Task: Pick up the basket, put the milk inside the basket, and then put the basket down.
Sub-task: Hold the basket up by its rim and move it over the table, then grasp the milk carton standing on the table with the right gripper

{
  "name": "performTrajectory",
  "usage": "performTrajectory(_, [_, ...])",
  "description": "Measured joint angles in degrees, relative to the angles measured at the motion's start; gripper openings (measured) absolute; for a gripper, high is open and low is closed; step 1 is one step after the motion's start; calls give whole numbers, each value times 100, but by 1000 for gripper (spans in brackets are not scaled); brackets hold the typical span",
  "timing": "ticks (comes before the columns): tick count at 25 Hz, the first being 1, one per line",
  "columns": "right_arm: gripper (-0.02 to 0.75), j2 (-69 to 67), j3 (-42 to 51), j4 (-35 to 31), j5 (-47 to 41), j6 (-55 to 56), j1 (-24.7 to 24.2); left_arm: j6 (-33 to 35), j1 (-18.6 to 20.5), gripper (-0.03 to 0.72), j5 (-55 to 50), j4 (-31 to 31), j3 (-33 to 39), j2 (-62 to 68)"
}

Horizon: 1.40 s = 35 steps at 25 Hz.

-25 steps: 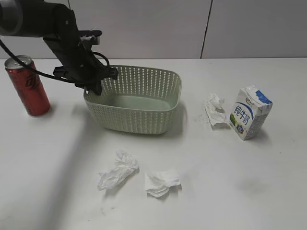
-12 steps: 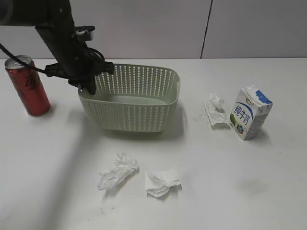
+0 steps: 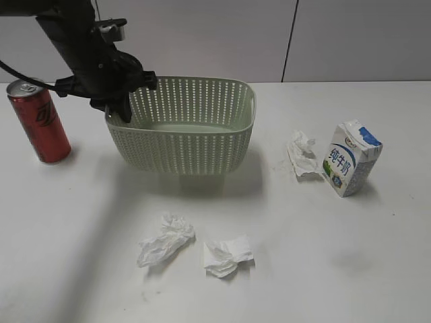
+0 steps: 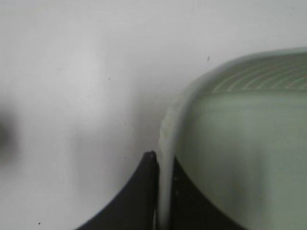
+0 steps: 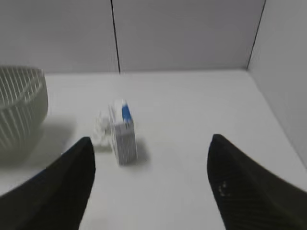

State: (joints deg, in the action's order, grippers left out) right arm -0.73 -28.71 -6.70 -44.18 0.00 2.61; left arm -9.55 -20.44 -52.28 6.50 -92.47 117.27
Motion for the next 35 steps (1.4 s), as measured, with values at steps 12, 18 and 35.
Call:
performTrajectory(12, [560, -2434, -255, 4, 2226, -609, 0, 0, 0, 0, -4, 42, 0, 0])
performTrajectory(18, [650, -4515, -906, -961, 2062, -1818, 23, 0, 0, 0, 14, 53, 0, 0])
performTrajectory(35, [658, -8885, -1874, -920, 2725, -2547, 704, 0, 0, 0, 19, 86, 0, 0])
